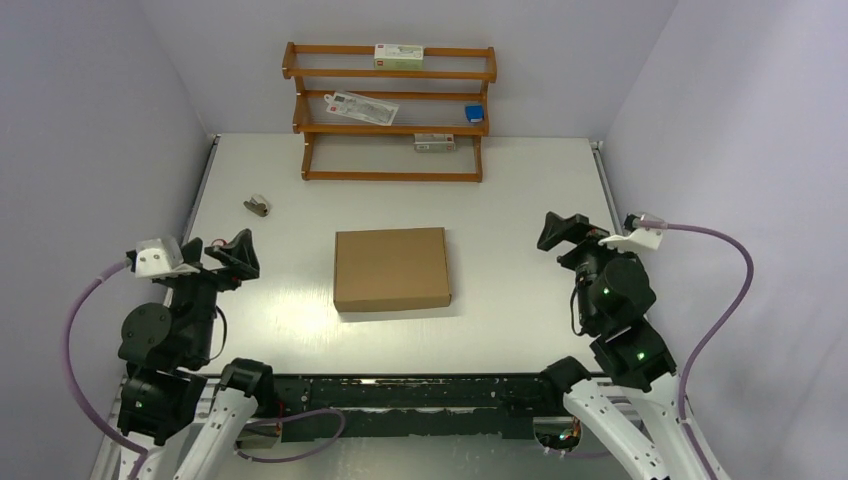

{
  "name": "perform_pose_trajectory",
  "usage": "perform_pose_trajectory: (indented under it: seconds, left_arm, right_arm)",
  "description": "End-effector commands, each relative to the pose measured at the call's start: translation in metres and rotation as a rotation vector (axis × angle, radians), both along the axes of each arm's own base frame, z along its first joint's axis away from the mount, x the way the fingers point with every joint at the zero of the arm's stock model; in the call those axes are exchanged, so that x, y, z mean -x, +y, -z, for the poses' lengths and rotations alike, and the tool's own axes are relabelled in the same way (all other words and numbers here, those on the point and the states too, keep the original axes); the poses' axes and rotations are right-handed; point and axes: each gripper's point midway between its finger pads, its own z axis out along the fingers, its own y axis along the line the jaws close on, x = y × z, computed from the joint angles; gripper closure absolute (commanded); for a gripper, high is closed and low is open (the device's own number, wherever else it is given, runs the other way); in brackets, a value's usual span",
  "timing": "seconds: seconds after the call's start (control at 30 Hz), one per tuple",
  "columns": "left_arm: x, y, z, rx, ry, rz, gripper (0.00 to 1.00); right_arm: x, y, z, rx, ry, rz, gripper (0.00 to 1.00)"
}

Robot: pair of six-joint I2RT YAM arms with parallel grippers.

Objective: Fold the paper box

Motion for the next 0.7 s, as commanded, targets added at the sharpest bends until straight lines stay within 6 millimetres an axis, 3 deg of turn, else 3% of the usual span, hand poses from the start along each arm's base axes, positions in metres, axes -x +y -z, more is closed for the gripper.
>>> perform_pose_trajectory:
  seconds: [0.0, 0.17, 0.67]
  left_arm:
    - [-0.004, 0.007, 0.009, -0.038, 0.004, -0.039, 0.03]
    - [-0.017, 0.002, 0.037, -0.063, 0.066, -0.027, 0.03]
    - [-0.029, -0.005, 0.049, -0.094, 0.127, -0.004, 0.03]
  right_arm:
    - [0.002, 0.012, 0.005, 0.031, -0.043, -0.084, 0.00]
    - [0.002, 0.013, 0.005, 0.027, -0.052, -0.093, 0.00]
    - [-0.004, 0.021, 0.011, 0.039, -0.031, -0.119, 0.00]
